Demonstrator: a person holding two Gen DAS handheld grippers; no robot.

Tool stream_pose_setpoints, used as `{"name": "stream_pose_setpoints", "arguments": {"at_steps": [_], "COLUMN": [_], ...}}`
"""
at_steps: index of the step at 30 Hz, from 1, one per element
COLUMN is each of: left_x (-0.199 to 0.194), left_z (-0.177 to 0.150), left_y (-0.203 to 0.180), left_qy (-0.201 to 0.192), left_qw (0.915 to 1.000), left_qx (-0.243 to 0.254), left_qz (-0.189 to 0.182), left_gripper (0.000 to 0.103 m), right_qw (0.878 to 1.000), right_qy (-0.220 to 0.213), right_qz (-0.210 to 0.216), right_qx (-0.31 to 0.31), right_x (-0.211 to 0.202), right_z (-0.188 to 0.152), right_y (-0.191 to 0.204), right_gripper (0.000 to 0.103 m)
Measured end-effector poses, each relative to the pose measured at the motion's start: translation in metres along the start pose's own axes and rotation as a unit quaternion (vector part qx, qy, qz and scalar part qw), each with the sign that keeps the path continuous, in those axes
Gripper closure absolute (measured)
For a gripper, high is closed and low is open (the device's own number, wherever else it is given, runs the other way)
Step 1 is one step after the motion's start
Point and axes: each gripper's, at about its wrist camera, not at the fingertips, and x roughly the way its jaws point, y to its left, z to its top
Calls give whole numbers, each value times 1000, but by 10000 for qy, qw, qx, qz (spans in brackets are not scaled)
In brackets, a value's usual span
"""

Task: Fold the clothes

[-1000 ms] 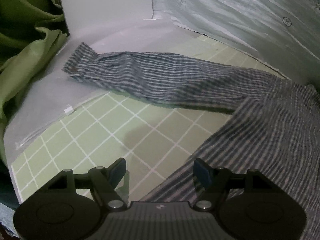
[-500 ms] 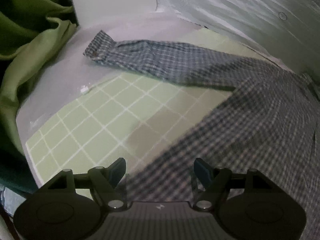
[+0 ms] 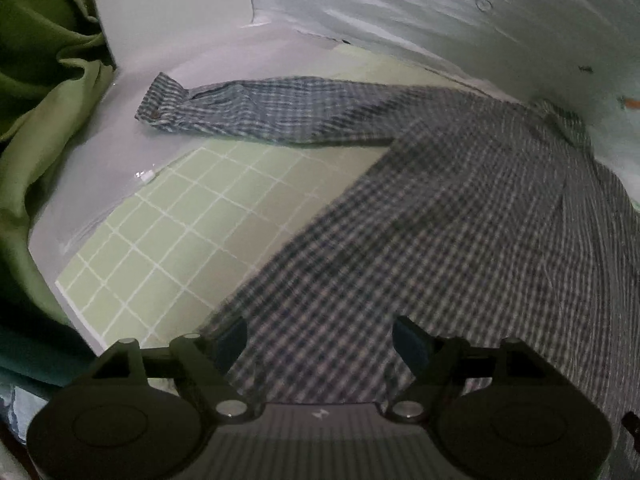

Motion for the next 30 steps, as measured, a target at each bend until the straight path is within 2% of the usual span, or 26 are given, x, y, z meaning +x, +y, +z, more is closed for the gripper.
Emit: {"name": "stream_pose_setpoints", "arguments": {"at_steps": [1,4,8,12,21,30], "left_x": [-2,-8,-18,-15,7,66], "left_z": [-3,-6,-7,4,66,149], "left_y": [-1,0,7,25,74,145], "left_qy": [17,10,-116,-159,-401,-527], "left_qw": [10000,10000,9999,9998,9989,9967], "left_qx": [32,-12,58,-89,-180,-606], "left_qz": [-9,-38,-56,-107,-143,-77], "left_gripper": [23,23,22,22,17,17], "right_qw": [9999,9995,9985,9966,9930,9903], "right_qy": [47,136,52,-45,-324,-350], "right_qz": [-117,-244,-434,-626,-790,-955], "right_qx": [-58,155,337,528,815,943], "right_x": [-3,-5,-15,-26,-21,8], "right_z": [-4,-6,-7,-7,23,49], "right_y": [-1,-9,-9,-8,63,143], "right_gripper": [2,2,2,0,0,0]}}
